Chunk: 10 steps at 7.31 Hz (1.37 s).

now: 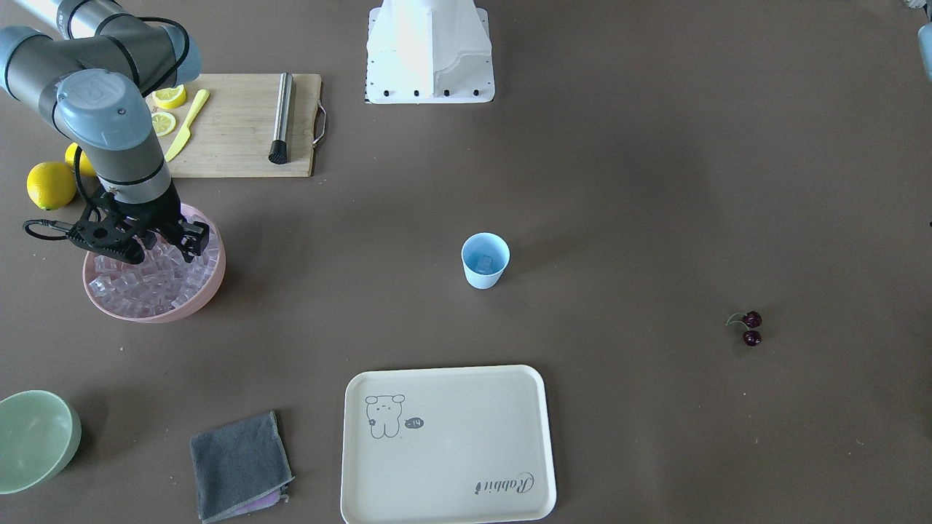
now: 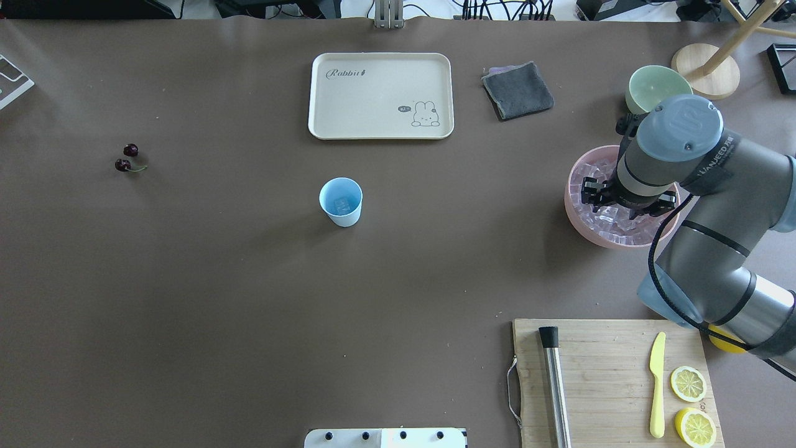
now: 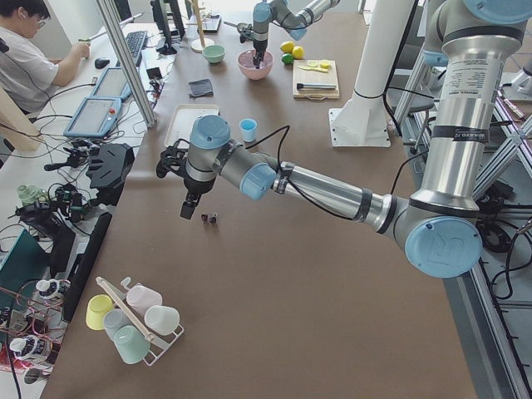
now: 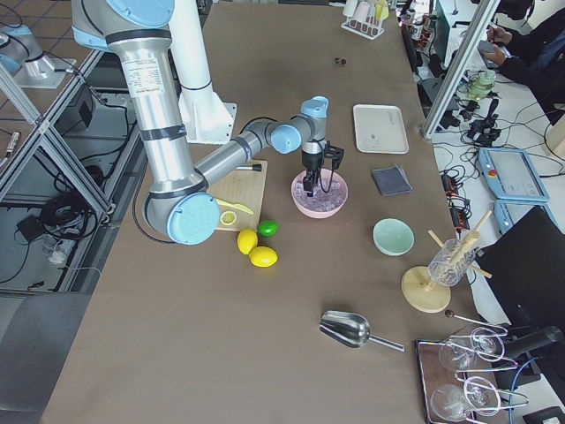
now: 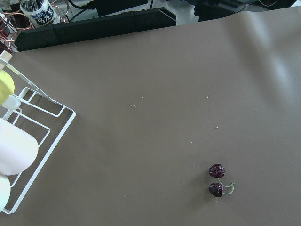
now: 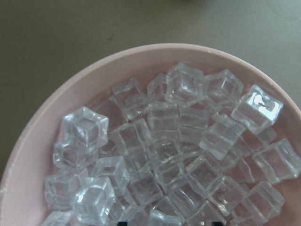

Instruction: Put ice and cherries in cup

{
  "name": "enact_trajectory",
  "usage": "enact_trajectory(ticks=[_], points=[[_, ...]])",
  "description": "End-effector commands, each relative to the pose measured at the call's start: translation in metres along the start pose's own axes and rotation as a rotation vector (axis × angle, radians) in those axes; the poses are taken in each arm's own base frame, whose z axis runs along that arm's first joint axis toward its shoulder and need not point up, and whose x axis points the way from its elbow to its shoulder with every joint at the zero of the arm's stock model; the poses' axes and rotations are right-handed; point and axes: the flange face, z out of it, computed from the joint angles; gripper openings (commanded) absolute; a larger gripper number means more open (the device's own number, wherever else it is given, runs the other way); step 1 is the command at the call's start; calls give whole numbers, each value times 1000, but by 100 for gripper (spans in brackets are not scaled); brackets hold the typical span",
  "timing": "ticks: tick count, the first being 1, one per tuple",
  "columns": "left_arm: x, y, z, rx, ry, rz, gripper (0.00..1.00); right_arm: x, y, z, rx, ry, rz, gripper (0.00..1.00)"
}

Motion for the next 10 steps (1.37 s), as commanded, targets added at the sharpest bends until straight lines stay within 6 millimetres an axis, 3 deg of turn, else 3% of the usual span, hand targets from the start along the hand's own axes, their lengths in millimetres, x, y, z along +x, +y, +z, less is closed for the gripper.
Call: enact_trajectory(ticks=[1,2,3,10], points=[[1,-1,0,2,0,1,98,1,-1,3,-1,6,4,68],[0,-1,0,0,0,0,98,0,0,2,-1,3,10,67],[0,-3,1,0,-2,-1,98,1,0,2,-1,4,10,59],[-2,-5,1,11,-33,2,98,-1,1,4,-3,6,2,58]])
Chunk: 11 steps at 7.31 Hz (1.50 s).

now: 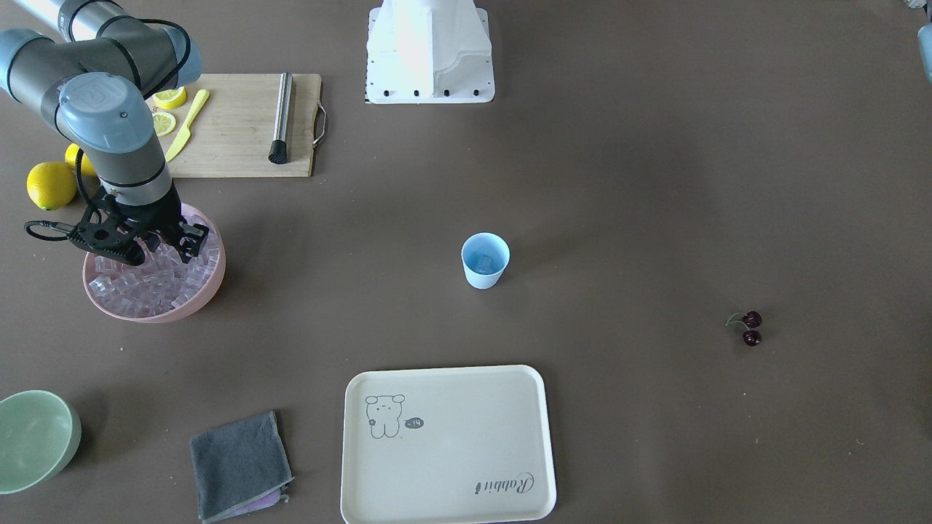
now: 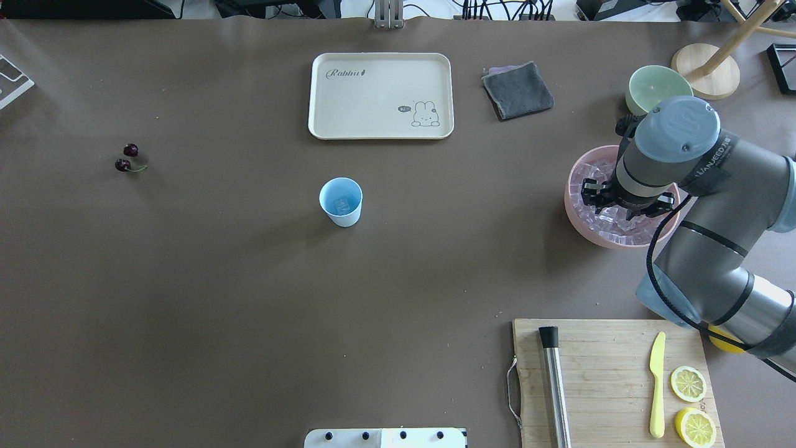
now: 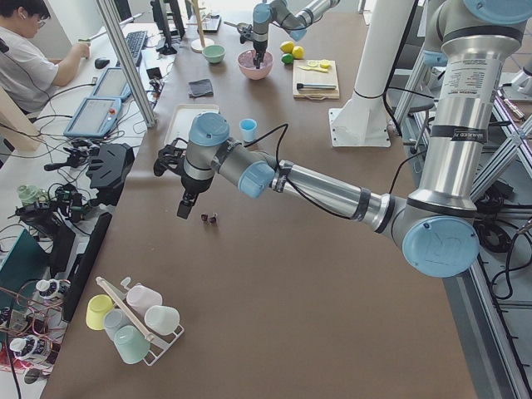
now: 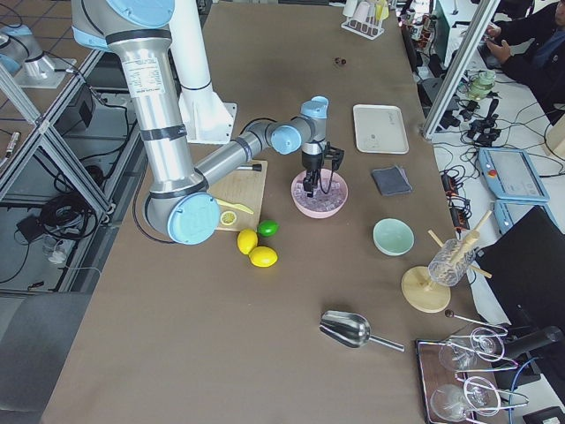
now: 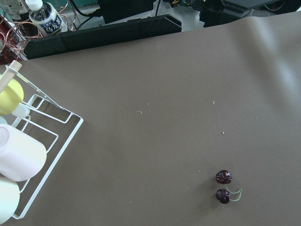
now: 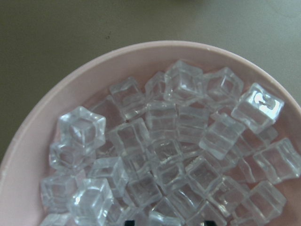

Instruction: Put ice and cherries in cup

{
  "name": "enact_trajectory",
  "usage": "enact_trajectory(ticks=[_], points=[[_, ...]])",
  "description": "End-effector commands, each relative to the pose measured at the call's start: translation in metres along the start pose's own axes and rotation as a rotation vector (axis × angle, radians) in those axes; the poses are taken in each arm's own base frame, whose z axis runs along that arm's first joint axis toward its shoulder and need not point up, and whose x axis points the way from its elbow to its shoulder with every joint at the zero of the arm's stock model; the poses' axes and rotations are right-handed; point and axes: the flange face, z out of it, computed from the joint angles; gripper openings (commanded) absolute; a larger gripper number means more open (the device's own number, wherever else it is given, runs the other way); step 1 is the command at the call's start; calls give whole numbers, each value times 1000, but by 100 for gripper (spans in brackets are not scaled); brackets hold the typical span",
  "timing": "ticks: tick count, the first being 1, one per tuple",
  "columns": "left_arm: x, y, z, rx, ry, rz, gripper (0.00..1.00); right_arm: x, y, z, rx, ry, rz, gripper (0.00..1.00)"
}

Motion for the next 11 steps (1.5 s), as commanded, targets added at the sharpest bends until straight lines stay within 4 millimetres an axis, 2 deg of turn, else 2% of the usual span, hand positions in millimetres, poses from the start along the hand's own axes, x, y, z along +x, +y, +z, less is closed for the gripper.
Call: enact_trajectory(ticks=[1,2,3,4,6,7,8,9,10,11], points=[[-1,1,0,-1,-1,-1,98,-2,0,3,-2,2,0,57],[-1,1,1,-2,-1,-1,98,-2,0,4,-3,4,2,44],[-1,1,0,-1,-1,-1,98,-2,0,4,-5,4,-2,15],[0,1,0,0,0,0,98,-3,0,3,-7,2,-6,0],[1,-3,0,3,-1,0,98,-1,-6,-4,4,-8,3,0],[2,-4,-3,8,1,1,98,9,-24,-21,28,-24,-1,0],[3,-3,-3,6,2,-1,98,24,-45,-49,67,-55,24,0],[16,-15,-12,28,9,19,98,25,-54,-68,93,-72,26,0],[21,-20,-16,34,17,28,98,5,-72,-108,139,-133,29,0],[23,-20,-18,37,23,34,98,-32,-71,-153,185,-215,-6,0]])
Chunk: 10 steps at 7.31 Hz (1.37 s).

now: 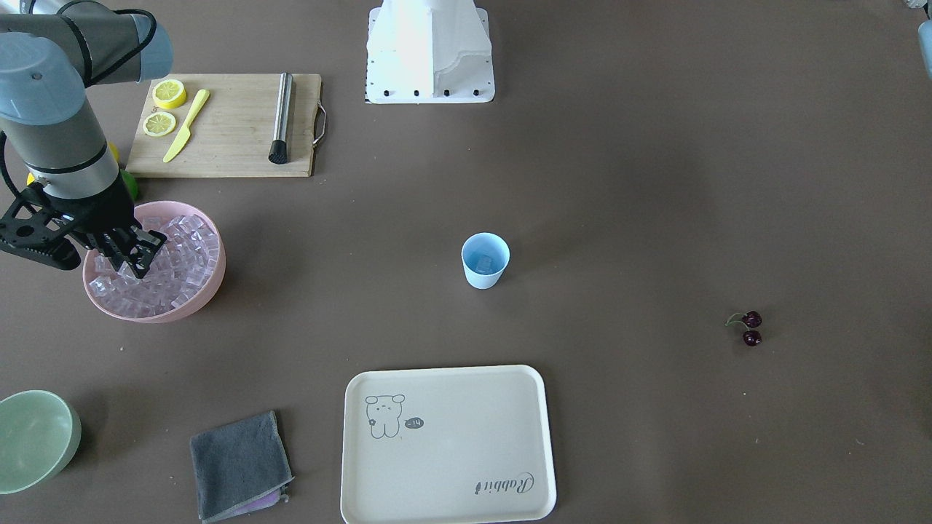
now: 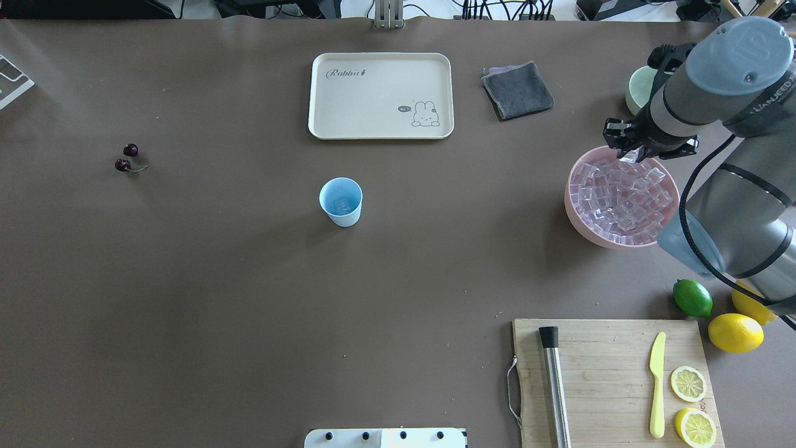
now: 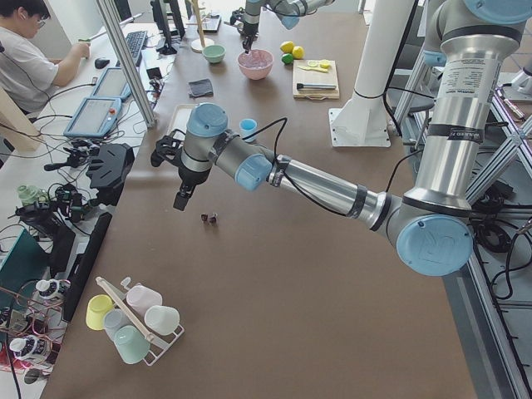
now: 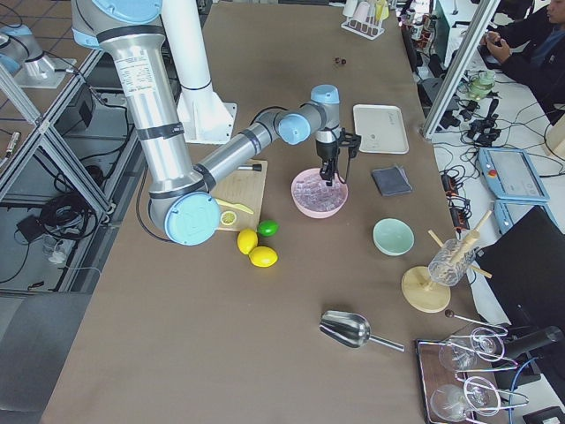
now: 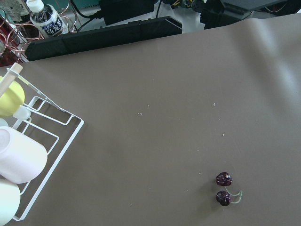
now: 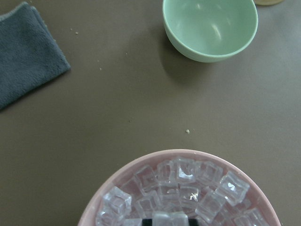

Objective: Put ice and cherries in cup
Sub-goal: 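Lift the ice cube from the pink bowl and carry it toward the blue cup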

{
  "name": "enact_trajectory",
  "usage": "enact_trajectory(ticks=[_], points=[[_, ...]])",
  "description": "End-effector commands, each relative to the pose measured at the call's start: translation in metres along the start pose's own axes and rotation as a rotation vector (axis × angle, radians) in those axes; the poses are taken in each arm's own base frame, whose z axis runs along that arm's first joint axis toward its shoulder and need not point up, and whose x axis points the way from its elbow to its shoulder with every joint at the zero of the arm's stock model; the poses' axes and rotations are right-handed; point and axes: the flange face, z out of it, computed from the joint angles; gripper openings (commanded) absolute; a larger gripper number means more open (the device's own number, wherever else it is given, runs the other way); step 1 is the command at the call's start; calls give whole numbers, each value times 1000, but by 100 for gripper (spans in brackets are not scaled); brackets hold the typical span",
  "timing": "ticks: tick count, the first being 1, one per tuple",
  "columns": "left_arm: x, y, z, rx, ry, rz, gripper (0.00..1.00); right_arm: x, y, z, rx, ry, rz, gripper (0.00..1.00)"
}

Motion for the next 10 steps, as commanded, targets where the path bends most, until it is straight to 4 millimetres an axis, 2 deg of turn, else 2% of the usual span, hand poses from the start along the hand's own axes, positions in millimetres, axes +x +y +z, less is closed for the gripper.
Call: enact_trajectory(ticks=[1,2,3,5,7,8,9,10], points=[[7,-1,-5,11,14,19,98,-76,-14,-68,79,-139,-51,0],[9,-3,-3,6,15,20,98,-104,-13,-97,104,-202,-78,0],[25,0,10,-16,30,43,98,-136,-2,-119,123,-264,-163,0],[28,0,11,-14,36,50,98,-175,41,-105,117,-379,-297,0],[28,0,12,-15,33,50,98,-208,65,-65,147,-445,-353,0],[30,0,13,-17,36,55,98,-242,75,-58,166,-446,-366,0],[33,0,11,-14,40,58,98,-275,94,-60,168,-458,-387,0],[32,1,11,-15,39,57,98,-300,110,-67,167,-477,-406,0]])
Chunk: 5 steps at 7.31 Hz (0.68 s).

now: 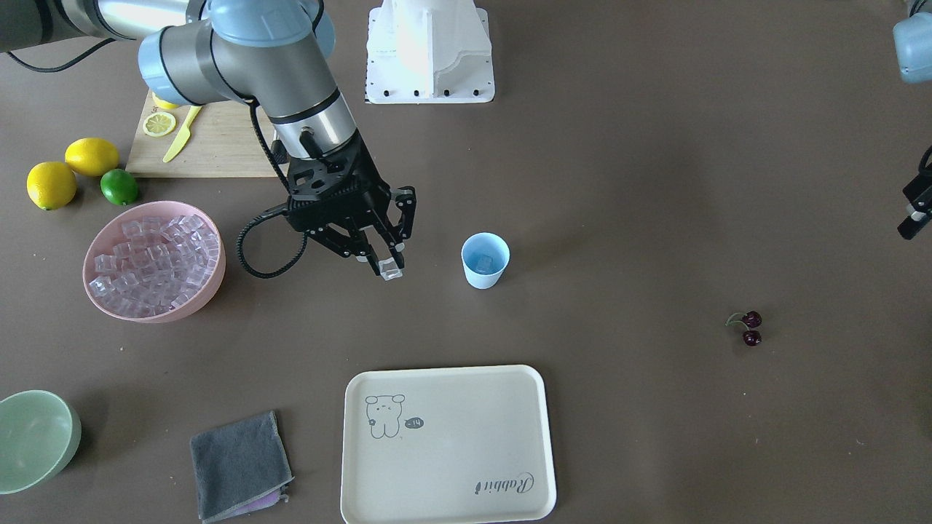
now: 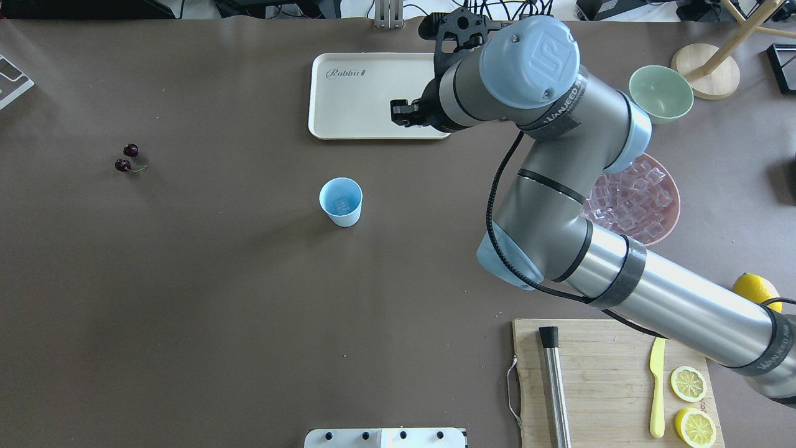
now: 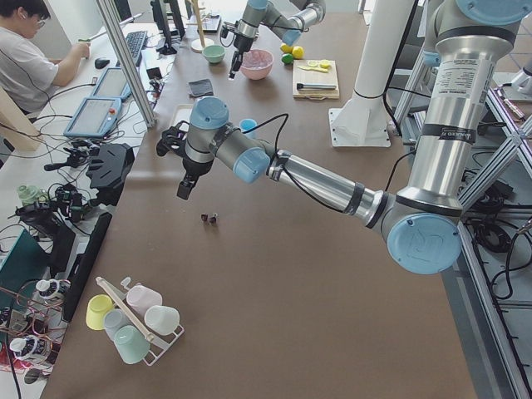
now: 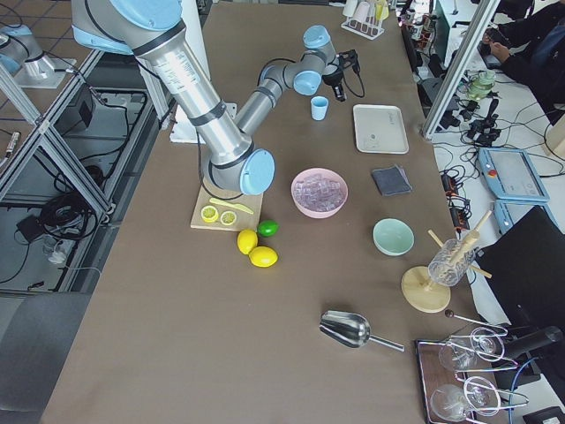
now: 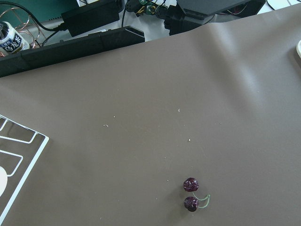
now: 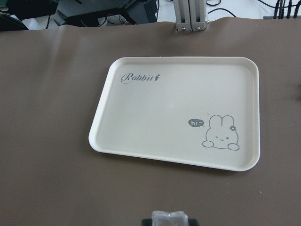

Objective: Put ice and cherries in cup
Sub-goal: 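Lower the right gripper over the blue cup and release the ice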

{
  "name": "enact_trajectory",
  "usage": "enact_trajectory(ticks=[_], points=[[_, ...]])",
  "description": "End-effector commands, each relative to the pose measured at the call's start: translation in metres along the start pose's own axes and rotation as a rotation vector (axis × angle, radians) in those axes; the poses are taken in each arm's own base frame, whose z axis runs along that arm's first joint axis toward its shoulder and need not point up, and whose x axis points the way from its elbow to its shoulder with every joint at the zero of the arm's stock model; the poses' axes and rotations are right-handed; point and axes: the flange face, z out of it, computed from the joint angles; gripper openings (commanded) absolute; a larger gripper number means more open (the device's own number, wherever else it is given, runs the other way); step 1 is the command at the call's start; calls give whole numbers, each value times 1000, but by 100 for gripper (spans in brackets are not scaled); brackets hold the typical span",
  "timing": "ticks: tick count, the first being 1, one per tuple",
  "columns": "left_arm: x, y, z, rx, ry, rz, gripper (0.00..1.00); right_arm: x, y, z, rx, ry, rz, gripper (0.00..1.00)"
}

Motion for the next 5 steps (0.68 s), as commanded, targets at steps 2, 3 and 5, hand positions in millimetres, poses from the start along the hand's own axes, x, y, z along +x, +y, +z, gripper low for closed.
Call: enact_trajectory(ticks=[2,3,5], points=[[1,0,0,3,2,4,98,-60,28,33,-1,2,-42,0],[2,0,0,3,3,4,98,-74,35,52,1,-22,-53,0],[2,1,-2,6,3,5,98,-75,51,79,-8,-45,-66,0]])
